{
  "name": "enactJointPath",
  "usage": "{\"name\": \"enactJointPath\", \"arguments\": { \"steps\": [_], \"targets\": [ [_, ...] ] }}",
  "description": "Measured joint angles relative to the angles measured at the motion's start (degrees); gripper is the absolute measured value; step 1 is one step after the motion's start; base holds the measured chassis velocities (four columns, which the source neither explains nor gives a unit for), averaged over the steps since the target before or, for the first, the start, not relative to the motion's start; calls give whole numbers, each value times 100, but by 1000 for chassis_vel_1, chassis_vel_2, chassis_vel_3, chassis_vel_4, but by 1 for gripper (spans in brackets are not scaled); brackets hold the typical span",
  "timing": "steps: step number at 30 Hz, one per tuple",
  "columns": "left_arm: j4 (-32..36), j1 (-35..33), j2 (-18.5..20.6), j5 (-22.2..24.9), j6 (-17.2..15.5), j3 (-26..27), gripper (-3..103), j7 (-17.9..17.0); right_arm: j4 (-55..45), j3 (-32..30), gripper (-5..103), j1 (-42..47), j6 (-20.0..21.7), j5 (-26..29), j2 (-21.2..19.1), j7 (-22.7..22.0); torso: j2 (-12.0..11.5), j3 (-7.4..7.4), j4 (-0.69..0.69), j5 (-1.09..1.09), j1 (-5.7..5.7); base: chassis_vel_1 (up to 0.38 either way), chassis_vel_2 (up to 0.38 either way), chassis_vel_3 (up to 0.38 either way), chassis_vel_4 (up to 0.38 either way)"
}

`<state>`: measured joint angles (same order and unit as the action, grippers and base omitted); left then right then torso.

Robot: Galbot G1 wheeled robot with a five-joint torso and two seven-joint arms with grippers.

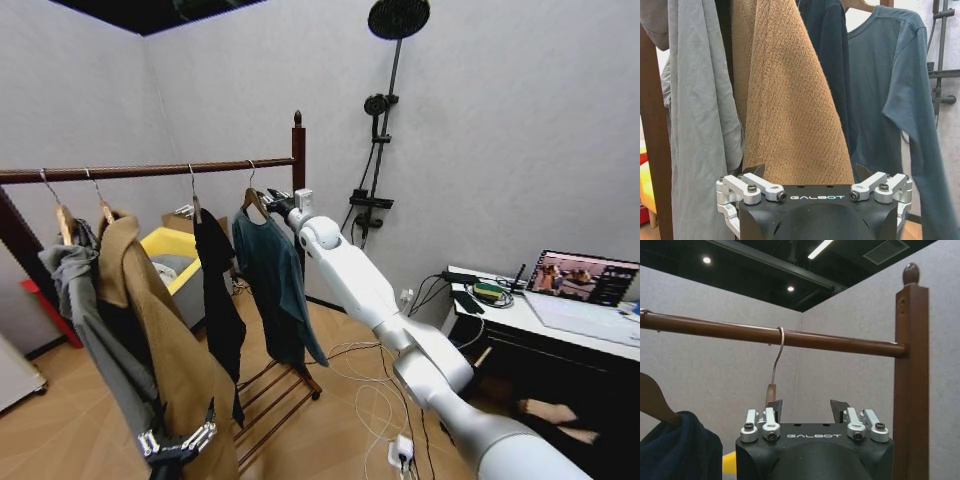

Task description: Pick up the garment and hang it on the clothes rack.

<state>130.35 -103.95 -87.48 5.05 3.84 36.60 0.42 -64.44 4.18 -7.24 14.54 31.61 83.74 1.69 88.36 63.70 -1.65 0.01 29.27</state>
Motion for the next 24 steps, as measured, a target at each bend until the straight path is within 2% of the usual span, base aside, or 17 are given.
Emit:
{"name": "enactJointPath", "arguments": {
  "steps": [1,2,5,6,8,9,11,12,14,15,17,18,19,20,21,23,24],
  "targets": [
    [0,0,0,0,0,0,100,0,-319,-4,57,136,98,79,-149,-120,0,0,1,-1,0,0,0,0,0],
    [0,0,0,0,0,0,100,0,-319,-4,57,136,98,79,-149,-120,0,0,1,-1,0,0,0,0,0],
    [0,0,0,0,0,0,100,1,-1428,-90,73,715,381,316,-670,-474,0,0,2,-1,-1,0,0,0,0],
    [0,0,0,0,0,0,100,1,-1428,-90,73,715,381,316,-670,-474,0,0,2,-1,-1,0,0,0,0],
    [0,0,-1,0,0,0,100,-2,-2220,-369,84,1223,544,466,-1095,-742,0,0,2,0,0,0,0,0,0],
    [0,0,-1,0,0,0,100,-2,-2220,-369,84,1223,544,466,-1095,-742,0,0,2,0,0,0,0,0,0],
    [0,0,-1,0,0,0,100,-1,-3252,-884,94,2071,744,718,-1857,-1192,0,0,3,1,-1,0,0,0,0],
    [0,0,-1,0,0,0,100,-1,-3252,-884,94,2071,744,718,-1857,-1192,0,0,3,1,-1,0,0,0,0],
    [0,0,0,0,0,1,100,-3,-3929,-1528,99,3139,788,739,-2510,-1306,1,-1,-8,4,-2,0,0,0,0],
    [0,0,0,0,0,1,100,-3,-3929,-1528,99,3139,788,739,-2510,-1306,1,-1,-8,4,-2,0,0,0,0],
    [0,0,0,0,0,0,100,1,-4496,-2367,100,4308,787,767,-2847,-1358,1,-1,-3,3,-1,0,0,0,0],
    [0,0,0,0,0,0,100,1,-4496,-2367,100,4308,787,767,-2847,-1358,1,-1,-3,3,-1,0,0,0,0],
    [0,0,0,0,0,0,100,2,-4778,-2707,100,4899,751,761,-2919,-1384,2,-2,-2,-2,-2,0,0,0,0],
    [0,0,0,0,0,1,100,1,-5112,-3071,100,5653,699,711,-2930,-1395,2,-1,0,4,-2,0,0,0,0],
    [0,0,0,0,0,1,100,1,-5112,-3071,100,5653,699,711,-2930,-1395,2,-1,0,4,-2,0,0,0,0],
    [0,0,0,0,0,0,100,-2,-5619,-3887,100,6954,543,419,-2627,-1281,2,-2,0,-8,-2,0,0,0,0],
    [0,0,0,0,0,0,100,-2,-5619,-3887,100,6954,543,419,-2627,-1281,2,-2,0,-8,-2,0,0,0,0]
  ]
}}
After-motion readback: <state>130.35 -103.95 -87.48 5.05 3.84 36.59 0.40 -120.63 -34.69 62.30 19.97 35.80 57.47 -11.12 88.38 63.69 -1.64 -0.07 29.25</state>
